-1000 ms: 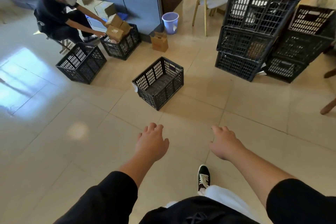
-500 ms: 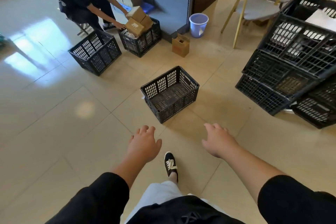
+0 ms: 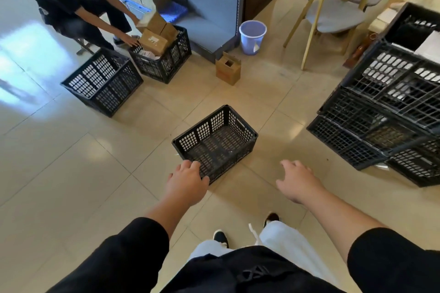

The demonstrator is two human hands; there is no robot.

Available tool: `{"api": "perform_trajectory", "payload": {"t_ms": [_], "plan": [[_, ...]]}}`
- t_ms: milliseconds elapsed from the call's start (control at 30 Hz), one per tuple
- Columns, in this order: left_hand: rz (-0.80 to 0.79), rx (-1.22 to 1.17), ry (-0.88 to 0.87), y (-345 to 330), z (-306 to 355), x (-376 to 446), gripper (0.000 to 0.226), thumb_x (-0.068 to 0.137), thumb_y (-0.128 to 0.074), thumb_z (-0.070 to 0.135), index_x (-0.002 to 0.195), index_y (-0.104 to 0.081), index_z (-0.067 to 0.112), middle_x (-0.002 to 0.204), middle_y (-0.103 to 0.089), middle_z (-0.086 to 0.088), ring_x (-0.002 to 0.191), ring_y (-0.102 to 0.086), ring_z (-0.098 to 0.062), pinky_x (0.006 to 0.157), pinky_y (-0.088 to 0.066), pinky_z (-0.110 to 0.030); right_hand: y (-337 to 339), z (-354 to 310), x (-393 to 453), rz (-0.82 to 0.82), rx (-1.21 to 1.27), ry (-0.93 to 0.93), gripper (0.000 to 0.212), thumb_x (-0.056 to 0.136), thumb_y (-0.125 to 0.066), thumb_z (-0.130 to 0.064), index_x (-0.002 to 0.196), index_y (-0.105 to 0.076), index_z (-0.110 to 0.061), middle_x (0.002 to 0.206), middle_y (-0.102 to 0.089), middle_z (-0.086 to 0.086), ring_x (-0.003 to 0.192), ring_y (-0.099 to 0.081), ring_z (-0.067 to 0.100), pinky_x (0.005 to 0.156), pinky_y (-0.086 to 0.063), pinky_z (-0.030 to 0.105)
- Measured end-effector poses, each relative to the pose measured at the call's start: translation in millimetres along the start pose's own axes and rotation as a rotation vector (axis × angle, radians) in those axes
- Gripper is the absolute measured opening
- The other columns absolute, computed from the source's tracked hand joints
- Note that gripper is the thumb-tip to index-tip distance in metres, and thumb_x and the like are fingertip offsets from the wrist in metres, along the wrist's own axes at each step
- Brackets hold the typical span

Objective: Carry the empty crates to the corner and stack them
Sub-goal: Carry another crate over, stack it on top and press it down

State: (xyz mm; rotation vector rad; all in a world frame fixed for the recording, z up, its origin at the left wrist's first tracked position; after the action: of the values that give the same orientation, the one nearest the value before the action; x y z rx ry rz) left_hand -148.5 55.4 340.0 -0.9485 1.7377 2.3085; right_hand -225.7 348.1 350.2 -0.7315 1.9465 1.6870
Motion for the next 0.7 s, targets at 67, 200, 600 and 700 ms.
{"api": "perform_trajectory", "payload": {"t_ms": [67, 200, 600, 700], "plan": [[-0.01, -0.01, 0.027, 7, 5, 24, 0.06, 0.103, -0.045, 0.051, 0.156, -0.04, 0.024, 0.155, -0.045, -0.004, 0.142, -0.043, -0.026, 0.116, -0.037, -0.049, 20, -6, 30, -0.007, -0.007, 0.014, 0.066, 0.101, -0.052, -0.036, 0.161, -0.026, -0.025, 0.163, -0.032, 0.008, 0.144, -0.036, 0.035, 0.11, -0.044, 0.051], [-0.009, -0.048, 0.106, 20, 21, 71, 0.057, 0.104, -0.046, 0.05, 0.155, -0.041, 0.023, 0.153, -0.046, -0.003, 0.141, -0.043, -0.025, 0.115, -0.038, -0.048, 56, -20, 97, -0.031, -0.028, 0.069, 0.067, 0.101, -0.053, -0.034, 0.162, -0.026, -0.024, 0.164, -0.032, 0.009, 0.145, -0.035, 0.034, 0.111, -0.044, 0.049], [-0.11, -0.295, 0.469, 24, 13, 136, 0.06, 0.106, -0.046, 0.048, 0.16, -0.037, 0.023, 0.16, -0.045, -0.004, 0.142, -0.047, -0.029, 0.107, -0.044, -0.045, 123, -76, 272, -0.195, -0.199, 0.202, 0.062, 0.099, -0.056, -0.03, 0.157, -0.037, -0.017, 0.155, -0.044, 0.019, 0.139, -0.045, 0.041, 0.111, -0.043, 0.046], [-0.153, -0.383, 0.553, 11, -14, 154, 0.061, 0.106, -0.047, 0.049, 0.16, -0.037, 0.022, 0.16, -0.045, -0.006, 0.14, -0.049, -0.031, 0.107, -0.045, -0.047, 120, -105, 302, -0.222, -0.165, 0.207, 0.062, 0.098, -0.058, -0.033, 0.156, -0.04, -0.018, 0.151, -0.048, 0.019, 0.133, -0.051, 0.042, 0.107, -0.046, 0.046]]}}
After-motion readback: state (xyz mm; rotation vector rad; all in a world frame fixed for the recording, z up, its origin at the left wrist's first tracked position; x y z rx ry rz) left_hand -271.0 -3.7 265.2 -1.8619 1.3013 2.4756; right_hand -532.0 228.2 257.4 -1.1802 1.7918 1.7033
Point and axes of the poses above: each hand's wrist, its own x-axis towards the middle knuckle, its own y-axis out of the back of the hand, z = x × y, the point moved 7 cm from there along x, towards the middle knuckle
